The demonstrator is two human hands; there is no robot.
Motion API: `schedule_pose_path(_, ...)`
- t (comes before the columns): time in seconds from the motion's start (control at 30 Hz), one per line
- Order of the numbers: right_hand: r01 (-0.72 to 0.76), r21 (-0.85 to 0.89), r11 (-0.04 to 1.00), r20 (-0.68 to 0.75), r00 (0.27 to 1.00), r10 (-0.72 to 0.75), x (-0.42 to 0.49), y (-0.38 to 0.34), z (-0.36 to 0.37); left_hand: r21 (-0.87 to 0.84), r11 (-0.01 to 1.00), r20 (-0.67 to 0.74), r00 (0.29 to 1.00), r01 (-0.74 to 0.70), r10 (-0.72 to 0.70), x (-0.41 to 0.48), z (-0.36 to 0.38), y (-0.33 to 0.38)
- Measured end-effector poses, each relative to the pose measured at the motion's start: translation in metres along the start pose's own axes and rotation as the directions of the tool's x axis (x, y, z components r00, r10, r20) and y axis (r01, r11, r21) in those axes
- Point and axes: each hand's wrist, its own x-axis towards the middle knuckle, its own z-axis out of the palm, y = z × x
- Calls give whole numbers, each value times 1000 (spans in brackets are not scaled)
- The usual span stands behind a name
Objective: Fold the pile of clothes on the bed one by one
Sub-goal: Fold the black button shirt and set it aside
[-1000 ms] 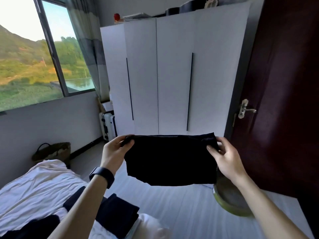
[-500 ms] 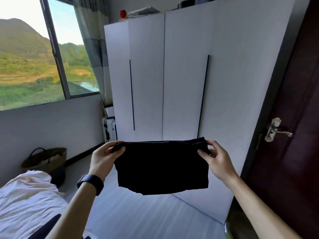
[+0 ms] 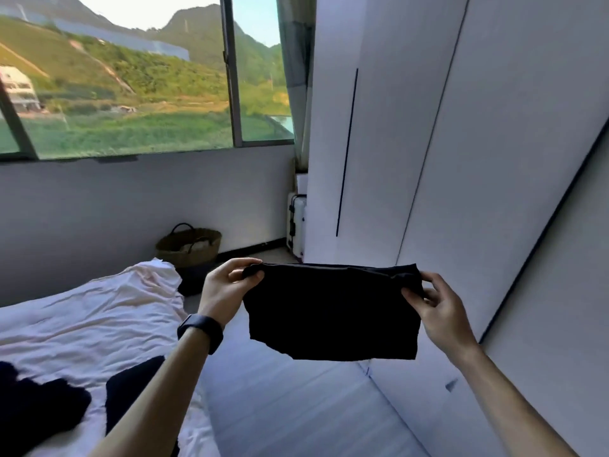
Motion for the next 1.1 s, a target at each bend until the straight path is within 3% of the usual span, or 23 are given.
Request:
schedule_pose_path(0.2,32,79,996,261,964,-52,92,46,24,105,991,-307,951,80,-44,-6,16,-30)
schedule_pose_path(0.47,9,215,977,491,863,-116,145,74,66,46,982,-619,777,181,-114,-54,39,-47)
schedule_pose_path(0.73,-70,226,972,661,744,-101,170,87,123,101,961,-757,646,258,-94,-64,24,-82)
schedule_pose_path(0.9,-73,181,981,709,701,-79,195,102,179,-52,945,-798,556,323,-234,-49,8,-121)
schedule_pose_path(1.1,-65,96,993,774,633,-33,226,128,273,-126,913,-838,451,389,-308,-19,-23,-162)
